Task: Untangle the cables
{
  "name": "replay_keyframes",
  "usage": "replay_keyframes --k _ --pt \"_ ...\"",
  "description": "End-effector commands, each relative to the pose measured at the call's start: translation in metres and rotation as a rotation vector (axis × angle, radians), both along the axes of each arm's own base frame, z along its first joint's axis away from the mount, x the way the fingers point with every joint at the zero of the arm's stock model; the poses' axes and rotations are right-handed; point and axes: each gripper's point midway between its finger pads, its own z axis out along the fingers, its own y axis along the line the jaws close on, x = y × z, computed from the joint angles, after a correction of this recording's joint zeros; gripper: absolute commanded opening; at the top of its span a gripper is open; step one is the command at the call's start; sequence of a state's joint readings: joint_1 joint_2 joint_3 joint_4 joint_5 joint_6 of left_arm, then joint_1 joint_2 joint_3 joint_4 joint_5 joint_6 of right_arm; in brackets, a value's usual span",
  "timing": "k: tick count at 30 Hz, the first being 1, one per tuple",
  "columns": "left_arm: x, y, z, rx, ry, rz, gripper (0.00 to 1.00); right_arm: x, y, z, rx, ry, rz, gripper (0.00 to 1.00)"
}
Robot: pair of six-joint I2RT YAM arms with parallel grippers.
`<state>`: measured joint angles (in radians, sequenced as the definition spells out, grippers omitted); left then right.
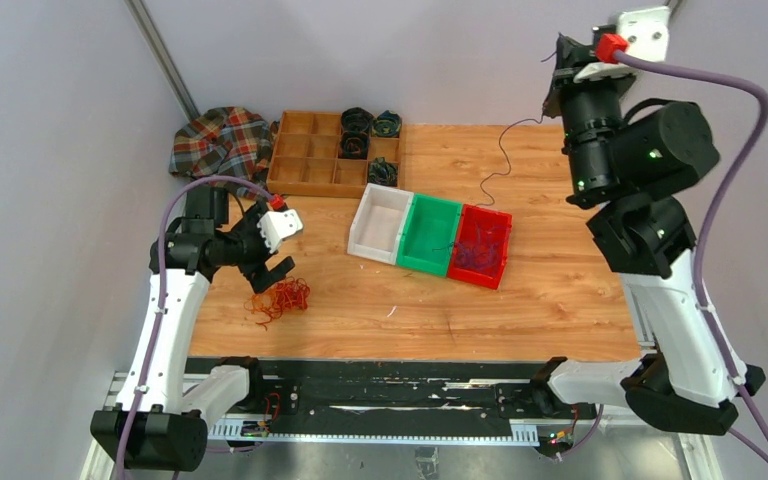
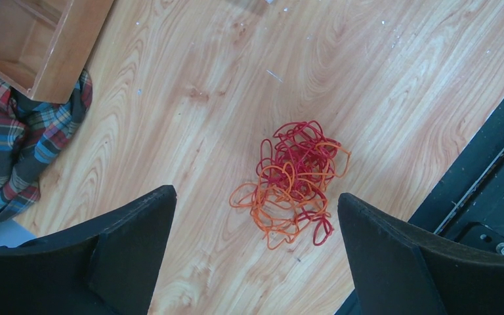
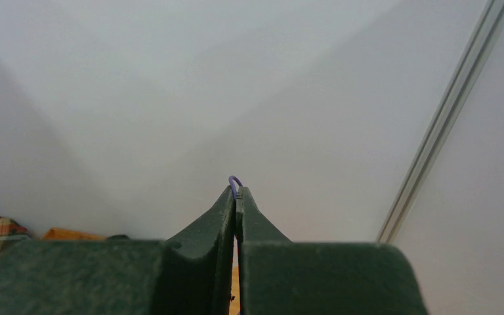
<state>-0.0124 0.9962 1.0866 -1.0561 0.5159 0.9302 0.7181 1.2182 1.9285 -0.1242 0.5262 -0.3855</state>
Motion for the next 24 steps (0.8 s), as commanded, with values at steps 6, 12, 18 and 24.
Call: replay_keyframes --k 6,12,18,24 --pt "-0.004 0.003 -0.002 0.008 0.003 0.006 0.98 0.028 -0.008 -0.015 -0.042 0.024 -0.100 0.01" --pt "-0.004 0.005 -0.003 0.022 -0.004 0.002 0.98 0.037 -0.012 -0.017 -0.037 0.031 -0.121 0.00" --pt "-0.004 0.005 -0.003 0.025 -0.004 0.001 0.98 0.043 -0.028 -0.008 -0.019 0.012 -0.182 0.00" --pt "-0.004 0.005 -0.002 0.027 -0.009 0.003 0.98 0.044 -0.033 0.004 -0.010 -0.007 -0.185 0.00"
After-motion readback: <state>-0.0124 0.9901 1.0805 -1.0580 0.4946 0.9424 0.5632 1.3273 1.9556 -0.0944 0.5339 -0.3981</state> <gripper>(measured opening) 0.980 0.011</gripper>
